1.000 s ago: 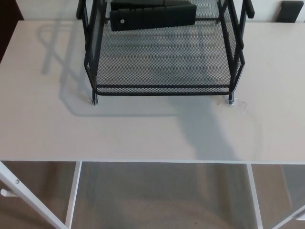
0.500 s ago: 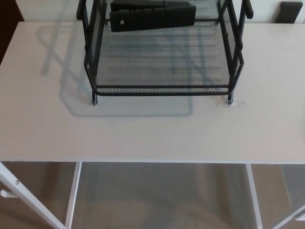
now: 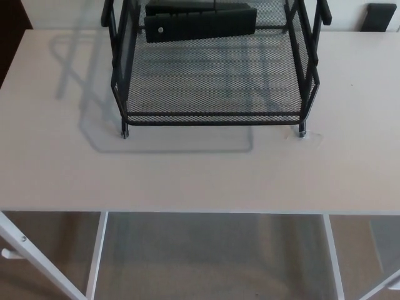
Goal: The robot walks towards a desk on which a file tray is kept in the middle and a stapler is kept to its right. The robot lifts the stapler using its right hand and places it on the file tray.
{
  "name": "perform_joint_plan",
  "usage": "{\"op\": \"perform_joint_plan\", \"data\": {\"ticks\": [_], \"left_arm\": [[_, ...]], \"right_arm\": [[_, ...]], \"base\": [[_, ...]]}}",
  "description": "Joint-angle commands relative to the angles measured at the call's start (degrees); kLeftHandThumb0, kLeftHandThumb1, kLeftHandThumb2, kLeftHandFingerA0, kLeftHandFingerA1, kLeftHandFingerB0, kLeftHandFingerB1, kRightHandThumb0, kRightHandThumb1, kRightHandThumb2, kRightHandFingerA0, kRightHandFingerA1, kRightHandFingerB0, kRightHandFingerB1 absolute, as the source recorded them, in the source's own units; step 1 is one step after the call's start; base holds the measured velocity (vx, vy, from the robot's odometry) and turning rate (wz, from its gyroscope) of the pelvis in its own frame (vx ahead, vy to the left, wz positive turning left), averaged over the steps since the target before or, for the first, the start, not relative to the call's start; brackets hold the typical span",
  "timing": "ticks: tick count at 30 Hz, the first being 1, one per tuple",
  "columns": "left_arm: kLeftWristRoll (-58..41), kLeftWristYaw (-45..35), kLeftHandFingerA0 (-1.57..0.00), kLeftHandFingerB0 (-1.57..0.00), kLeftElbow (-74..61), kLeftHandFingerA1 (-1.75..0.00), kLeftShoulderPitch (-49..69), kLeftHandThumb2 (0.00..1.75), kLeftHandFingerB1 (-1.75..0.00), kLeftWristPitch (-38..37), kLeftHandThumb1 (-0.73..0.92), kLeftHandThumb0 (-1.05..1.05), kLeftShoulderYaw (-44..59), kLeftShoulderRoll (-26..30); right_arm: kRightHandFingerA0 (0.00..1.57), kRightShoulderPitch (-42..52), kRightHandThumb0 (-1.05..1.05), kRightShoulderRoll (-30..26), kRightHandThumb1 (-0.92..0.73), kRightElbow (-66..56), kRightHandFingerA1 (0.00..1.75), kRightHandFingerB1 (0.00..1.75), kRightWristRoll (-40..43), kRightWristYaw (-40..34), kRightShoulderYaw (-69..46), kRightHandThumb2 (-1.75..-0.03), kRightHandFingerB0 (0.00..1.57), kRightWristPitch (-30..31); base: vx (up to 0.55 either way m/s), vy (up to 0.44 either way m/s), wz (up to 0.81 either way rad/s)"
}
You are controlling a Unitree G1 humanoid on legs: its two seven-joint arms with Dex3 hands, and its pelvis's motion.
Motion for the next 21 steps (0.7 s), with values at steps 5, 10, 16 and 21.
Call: {"op": "perform_joint_plan", "data": {"ticks": [5, 10, 16, 21], "left_arm": [[-0.51, 0.95, -0.35, -0.06, 0.76, -0.59, 0.08, 0.74, -0.40, -0.94, 0.92, -0.88, 1.15, 2.15], [-0.57, 1.47, -0.36, -0.11, 0.45, -0.64, 0.23, 1.10, -0.53, -0.67, 0.74, -0.90, 1.43, 1.79], [-0.07, 1.15, -0.36, -0.03, 1.38, -0.64, -0.85, 1.16, -0.44, -0.71, 0.76, -0.86, 1.40, 1.90], [0.13, 0.97, -0.33, -0.03, 1.71, -0.63, -0.85, 1.15, -0.46, -1.33, 0.75, -0.84, 1.14, 2.09]], "right_arm": [[0.60, 9.09, -0.93, 1.37, -0.80, 24.10, 0.94, 0.60, 1.78, -12.85, 6.36, -0.65, 0.47, 4.65], [0.05, 5.20, -0.40, -0.73, -0.39, 26.50, 0.54, 0.48, 0.85, -9.00, 16.92, -1.03, 0.00, 4.94], [0.01, 7.69, -0.89, 0.20, -0.63, 23.96, 0.27, 0.13, 8.89, -9.05, 18.63, -0.99, 0.05, -0.72], [0.01, 9.70, -0.82, -0.15, -0.59, 23.69, 0.23, 0.14, 12.33, -5.87, 20.57, -0.97, 0.02, -3.94]], "base": [[0.00, 0.000, 0.00], [0.00, 0.000, 0.00], [0.00, 0.000, 0.00], [0.00, 0.000, 0.00]]}}
